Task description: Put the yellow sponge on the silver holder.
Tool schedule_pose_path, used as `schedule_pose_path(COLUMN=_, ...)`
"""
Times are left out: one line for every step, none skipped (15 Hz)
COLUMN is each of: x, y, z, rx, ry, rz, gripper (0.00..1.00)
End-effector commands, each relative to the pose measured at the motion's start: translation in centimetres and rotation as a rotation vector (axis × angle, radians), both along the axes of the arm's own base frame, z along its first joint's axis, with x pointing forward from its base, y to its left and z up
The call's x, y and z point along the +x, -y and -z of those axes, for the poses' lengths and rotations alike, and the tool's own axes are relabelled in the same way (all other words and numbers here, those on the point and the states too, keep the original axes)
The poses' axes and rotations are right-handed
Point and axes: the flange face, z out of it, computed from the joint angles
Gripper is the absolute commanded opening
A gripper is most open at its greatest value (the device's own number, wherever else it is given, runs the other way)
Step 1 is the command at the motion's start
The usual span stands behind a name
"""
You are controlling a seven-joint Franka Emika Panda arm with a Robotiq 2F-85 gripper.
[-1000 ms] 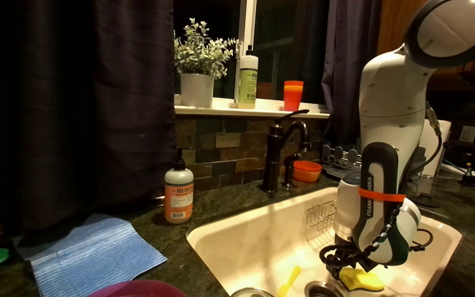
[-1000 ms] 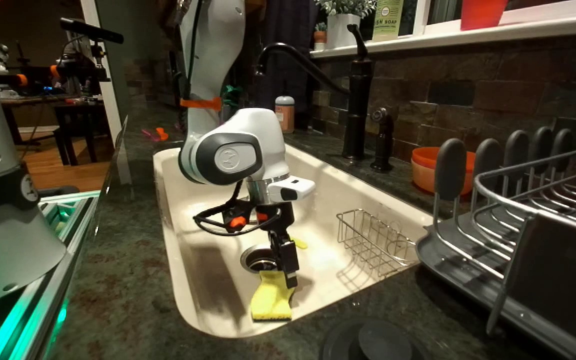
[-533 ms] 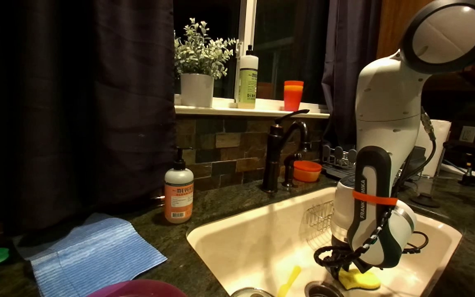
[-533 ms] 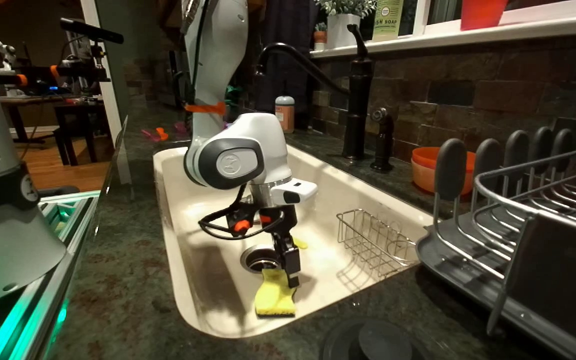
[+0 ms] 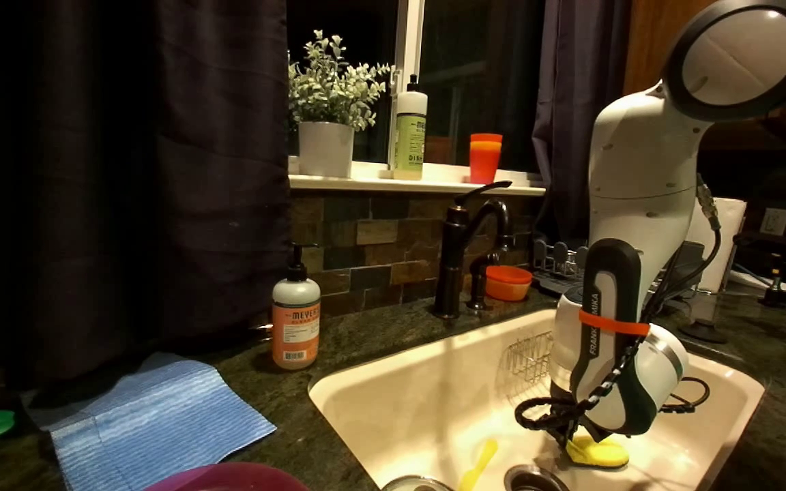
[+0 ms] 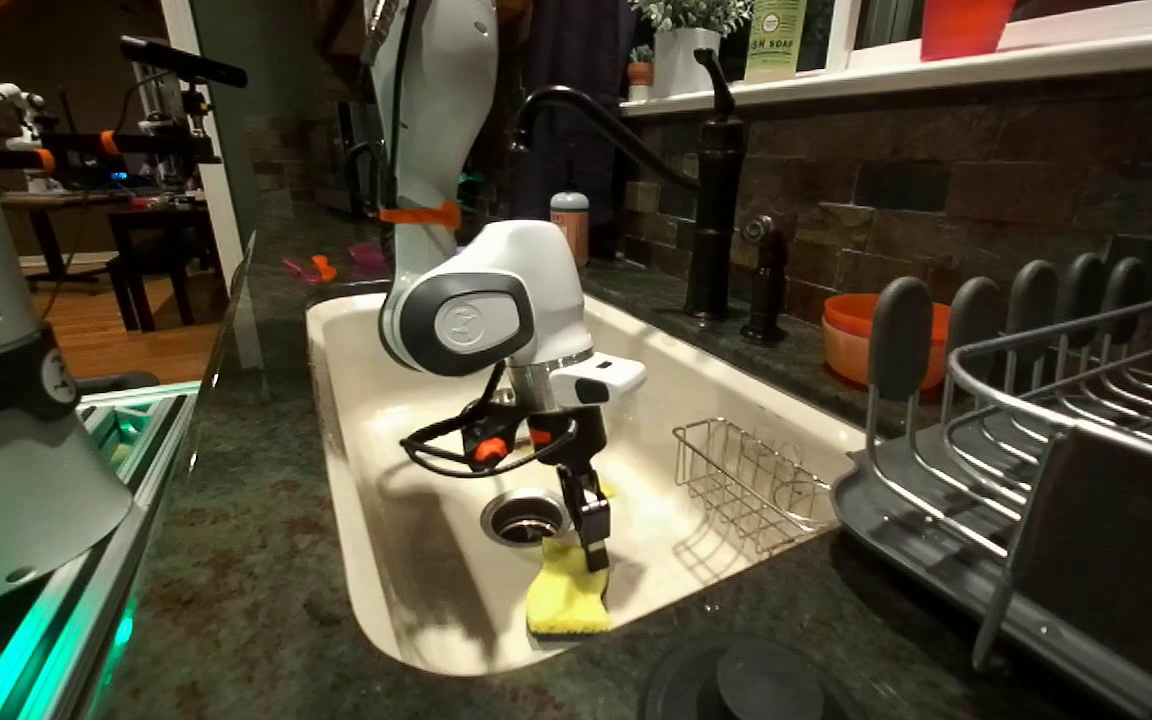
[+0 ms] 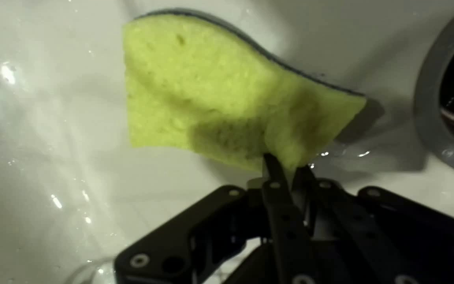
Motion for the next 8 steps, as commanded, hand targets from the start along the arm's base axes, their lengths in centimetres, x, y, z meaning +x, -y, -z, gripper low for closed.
schedule_pose_path(x=-0.1, y=0.7, z=-1.2, rx=-0.033, ry=0.019, rz=0.018, gripper=0.02)
schedule_pose_path(x=-0.1, y=0.7, z=-1.8, rx=-0.036, ry=0.025, rz=0.021, gripper=0.02)
schedule_pose_path(x=-0.2, y=0.6, z=-2.3, rx=-0.039, ry=0.03, rz=0.022, gripper=0.02)
schedule_pose_path(x=-0.2, y=0.3, z=-3.0, rx=-0.038, ry=0.037, rz=0.022, gripper=0.02)
schedule_pose_path(x=-0.3, y=0.0, z=-3.7, rx=-0.033, ry=0.046, rz=0.026, gripper=0.02)
schedule_pose_path(x=-0.4, y=-0.4, z=-4.5, rx=-0.038, ry=0.057, rz=0.03, gripper=0.02)
schedule_pose_path(x=-0.5, y=-0.7, z=-5.3, rx=-0.036, ry=0.071, rz=0.039, gripper=0.02)
schedule_pose_path(x=-0.7, y=-1.0, z=-6.1, rx=-0.043, ry=0.084, rz=0.035, gripper=0.02)
